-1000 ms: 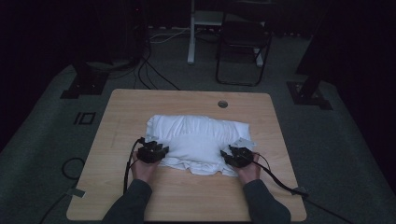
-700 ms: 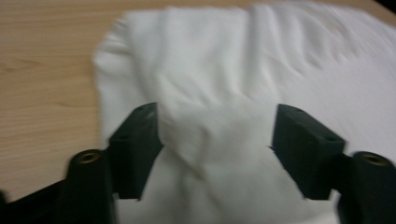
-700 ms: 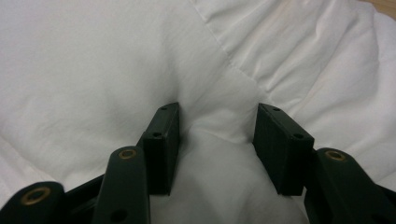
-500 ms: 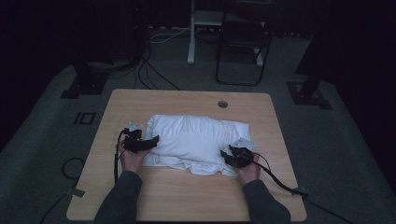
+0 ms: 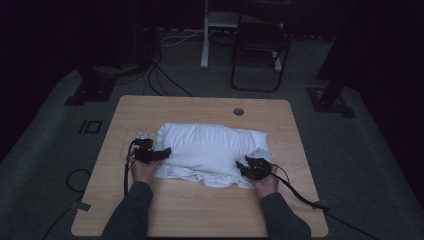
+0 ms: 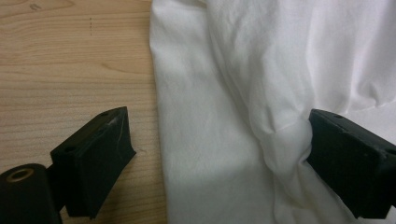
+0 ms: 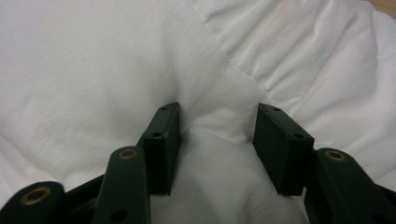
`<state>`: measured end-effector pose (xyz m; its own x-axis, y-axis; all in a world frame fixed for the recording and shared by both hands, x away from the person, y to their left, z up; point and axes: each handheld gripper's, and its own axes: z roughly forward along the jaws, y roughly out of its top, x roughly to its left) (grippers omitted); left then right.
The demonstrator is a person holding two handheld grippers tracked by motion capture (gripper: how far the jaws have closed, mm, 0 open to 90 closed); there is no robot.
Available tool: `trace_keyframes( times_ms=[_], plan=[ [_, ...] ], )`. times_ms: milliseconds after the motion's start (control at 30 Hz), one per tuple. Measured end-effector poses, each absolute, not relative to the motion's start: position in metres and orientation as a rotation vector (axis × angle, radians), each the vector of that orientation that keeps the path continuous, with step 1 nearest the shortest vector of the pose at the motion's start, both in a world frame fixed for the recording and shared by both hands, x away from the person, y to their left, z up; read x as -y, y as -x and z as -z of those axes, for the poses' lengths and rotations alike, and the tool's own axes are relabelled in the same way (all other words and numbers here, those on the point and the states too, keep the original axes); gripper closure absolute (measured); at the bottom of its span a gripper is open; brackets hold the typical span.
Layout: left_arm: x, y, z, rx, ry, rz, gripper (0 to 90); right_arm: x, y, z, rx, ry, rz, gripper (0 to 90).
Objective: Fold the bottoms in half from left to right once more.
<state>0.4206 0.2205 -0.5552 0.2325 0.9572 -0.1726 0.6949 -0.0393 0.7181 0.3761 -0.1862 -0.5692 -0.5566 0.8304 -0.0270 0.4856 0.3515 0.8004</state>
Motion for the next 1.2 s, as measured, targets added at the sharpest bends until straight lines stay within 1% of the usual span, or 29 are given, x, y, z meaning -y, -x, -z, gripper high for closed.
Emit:
trace_keyframes(
  times_ms=[100, 133, 200, 300, 367, 433, 467, 500, 533, 567, 600, 633, 667, 700, 733, 767, 833, 867, 900, 933, 967, 1033, 1100, 1133, 1200],
  plan=[
    [-0.218, -0.419, 0.556, -1.546, -1.808, -0.501, 5.7, 0.186, -0.376, 0.569, -2.188, -1.153, -1.077, 50.1],
    [-0.217, -0.418, 0.556, -1.558, -1.81, -0.519, 3.2, 0.186, -0.376, 0.569, -2.187, -1.154, -1.078, 50.1],
    [-0.214, -0.415, 0.558, -1.581, -1.817, -0.57, 2.8, 0.186, -0.376, 0.569, -2.187, -1.157, -1.08, 50.1],
    [-0.208, -0.41, 0.561, -1.555, -1.861, -0.622, 2.8, 0.186, -0.376, 0.569, -2.187, -1.158, -1.082, 50.1],
    [-0.206, -0.41, 0.561, -1.537, -1.879, -0.621, 3.2, 0.186, -0.375, 0.569, -2.186, -1.16, -1.081, 50.0],
    [-0.205, -0.411, 0.56, -1.531, -1.884, -0.619, 6.3, 0.186, -0.375, 0.569, -2.186, -1.16, -1.081, 50.1],
    [-0.202, -0.409, 0.558, -1.518, -1.893, -0.619, 9.6, 0.186, -0.375, 0.569, -2.185, -1.16, -1.081, 50.1],
    [-0.202, -0.409, 0.558, -1.518, -1.893, -0.619, 16.1, 0.186, -0.375, 0.569, -2.185, -1.16, -1.081, 50.1],
    [-0.199, -0.408, 0.557, -1.503, -1.9, -0.617, 20.2, 0.186, -0.375, 0.569, -2.185, -1.16, -1.081, 50.0],
    [-0.199, -0.408, 0.557, -1.503, -1.9, -0.617, 21.4, 0.186, -0.375, 0.569, -2.185, -1.161, -1.082, 50.1],
    [-0.198, -0.407, 0.557, -1.511, -1.895, -0.622, 25.0, 0.186, -0.375, 0.569, -2.185, -1.161, -1.082, 50.1],
    [-0.197, -0.407, 0.556, -1.509, -1.893, -0.615, 25.0, 0.186, -0.375, 0.569, -2.185, -1.161, -1.082, 50.1],
    [-0.195, -0.406, 0.555, -1.497, -1.899, -0.603, 40.3, 0.186, -0.375, 0.569, -2.185, -1.161, -1.083, 50.0],
    [-0.192, -0.404, 0.553, -1.472, -1.903, -0.57, 48.1, 0.187, -0.375, 0.569, -2.185, -1.161, -1.084, 50.0],
    [-0.192, -0.404, 0.553, -1.472, -1.903, -0.57, 56.2, 0.187, -0.375, 0.569, -2.185, -1.162, -1.084, 50.1],
    [-0.192, -0.404, 0.553, -1.461, -1.9, -0.553, 56.2, 0.187, -0.375, 0.569, -2.185, -1.162, -1.084, 50.1],
    [-0.192, -0.403, 0.554, -1.449, -1.881, -0.507, 70.8, 0.187, -0.375, 0.569, -2.187, -1.163, -1.086, 50.0],
    [-0.191, -0.402, 0.554, -1.446, -1.884, -0.513, 78.3, 0.187, -0.375, 0.569, -2.188, -1.168, -1.09, 50.1],
    [-0.19, -0.4, 0.552, -1.448, -1.893, -0.545, 81.5, 0.187, -0.375, 0.569, -2.189, -1.17, -1.091, 50.1],
    [-0.19, -0.4, 0.552, -1.448, -1.893, -0.545, 82.9, 0.187, -0.375, 0.569, -2.189, -1.17, -1.091, 50.1],
    [-0.19, -0.4, 0.552, -1.448, -1.893, -0.545, 82.9, 0.188, -0.375, 0.569, -2.189, -1.17, -1.092, 50.1],
    [-0.204, -0.393, 0.542, -1.454, -1.752, -0.512, 83.7, 0.188, -0.374, 0.569, -2.193, -1.157, -1.088, 50.4],
    [-0.207, -0.391, 0.539, -1.446, -1.732, -0.511, 83.9, 0.189, -0.374, 0.569, -2.198, -1.156, -1.09, 50.7],
    [-0.211, -0.386, 0.53, -1.422, -1.712, -0.521, 84.0, 0.191, -0.374, 0.568, -2.215, -1.147, -1.092, 51.4],
    [-0.21, -0.382, 0.524, -1.394, -1.719, -0.541, 84.0, 0.192, -0.374, 0.567, -2.219, -1.153, -1.086, 52.3]
  ],
)
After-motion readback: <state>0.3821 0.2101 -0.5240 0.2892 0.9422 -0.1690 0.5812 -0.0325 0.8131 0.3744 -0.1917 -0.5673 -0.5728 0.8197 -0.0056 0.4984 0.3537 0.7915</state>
